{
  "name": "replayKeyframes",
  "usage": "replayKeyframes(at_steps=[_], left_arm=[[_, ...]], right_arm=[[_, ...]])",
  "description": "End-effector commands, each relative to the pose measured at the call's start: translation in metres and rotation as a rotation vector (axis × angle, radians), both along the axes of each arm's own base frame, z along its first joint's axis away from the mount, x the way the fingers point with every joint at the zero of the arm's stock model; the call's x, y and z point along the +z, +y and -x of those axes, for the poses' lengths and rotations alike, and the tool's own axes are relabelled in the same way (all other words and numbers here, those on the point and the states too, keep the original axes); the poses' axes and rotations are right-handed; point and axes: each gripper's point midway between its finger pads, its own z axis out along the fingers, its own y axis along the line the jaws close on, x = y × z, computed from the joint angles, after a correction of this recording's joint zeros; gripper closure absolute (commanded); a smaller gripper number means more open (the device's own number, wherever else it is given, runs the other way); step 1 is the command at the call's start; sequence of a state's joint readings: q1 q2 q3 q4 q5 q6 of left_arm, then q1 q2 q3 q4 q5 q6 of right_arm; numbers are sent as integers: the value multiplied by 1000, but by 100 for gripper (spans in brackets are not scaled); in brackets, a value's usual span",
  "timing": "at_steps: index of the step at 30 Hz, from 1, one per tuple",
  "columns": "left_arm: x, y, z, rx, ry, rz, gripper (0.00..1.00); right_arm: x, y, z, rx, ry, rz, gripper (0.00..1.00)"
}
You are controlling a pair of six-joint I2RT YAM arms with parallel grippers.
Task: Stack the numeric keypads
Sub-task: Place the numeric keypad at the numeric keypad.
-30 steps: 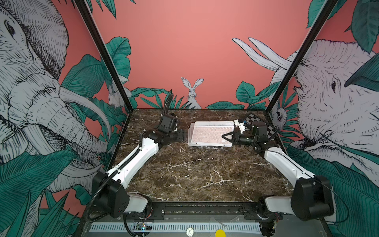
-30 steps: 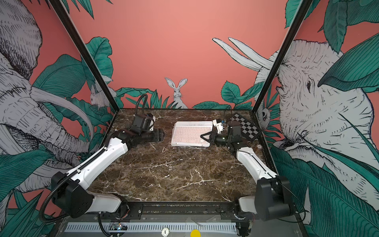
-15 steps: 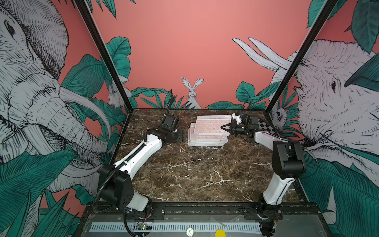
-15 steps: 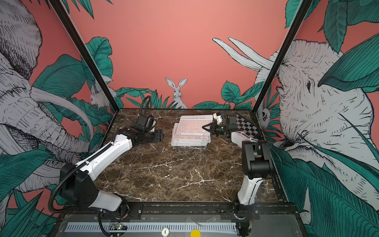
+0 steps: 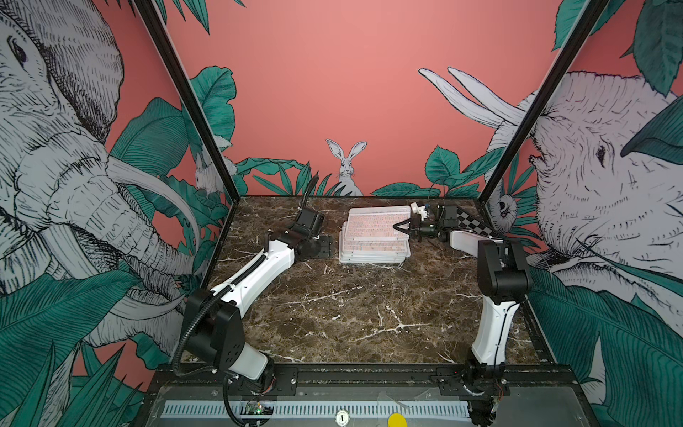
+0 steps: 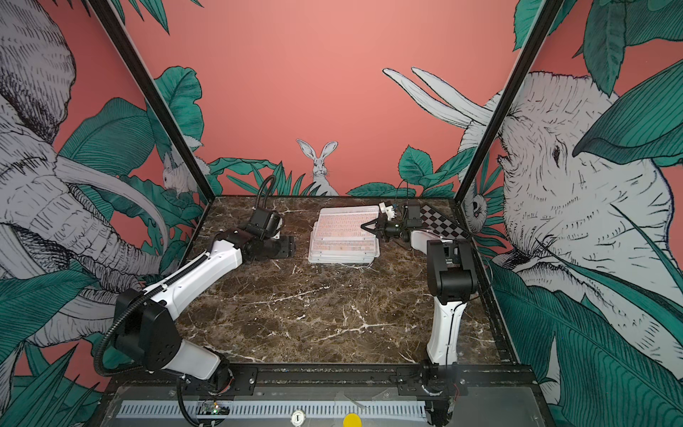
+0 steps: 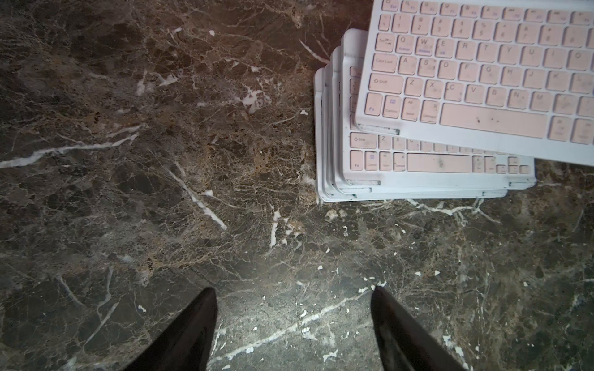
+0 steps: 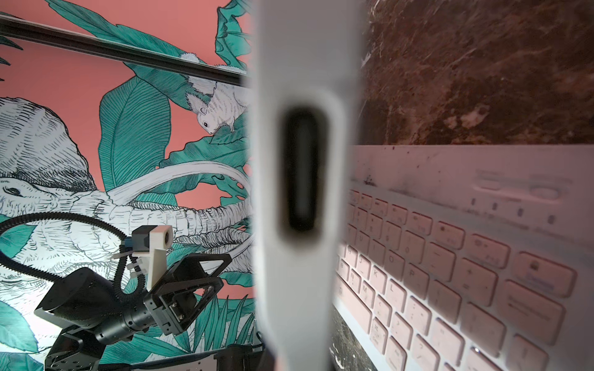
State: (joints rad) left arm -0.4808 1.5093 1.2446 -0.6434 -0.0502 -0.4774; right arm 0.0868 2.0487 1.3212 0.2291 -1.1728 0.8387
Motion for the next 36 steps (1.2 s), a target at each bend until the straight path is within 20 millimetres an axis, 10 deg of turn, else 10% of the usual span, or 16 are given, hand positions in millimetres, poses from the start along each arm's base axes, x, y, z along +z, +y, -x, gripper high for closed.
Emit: replayKeyframes(at_steps=[1, 19, 36], left_arm=[[4, 2, -1, 7, 1, -3, 23], [-5, 1, 3, 2, 27, 5, 23], [-10, -1, 6, -6, 35, 20, 23]], right_arm=[[18, 6, 3, 65, -70, -46, 100], [-21, 5, 6, 78, 55, -6, 99], [-37, -6, 4, 36, 92, 155, 68]])
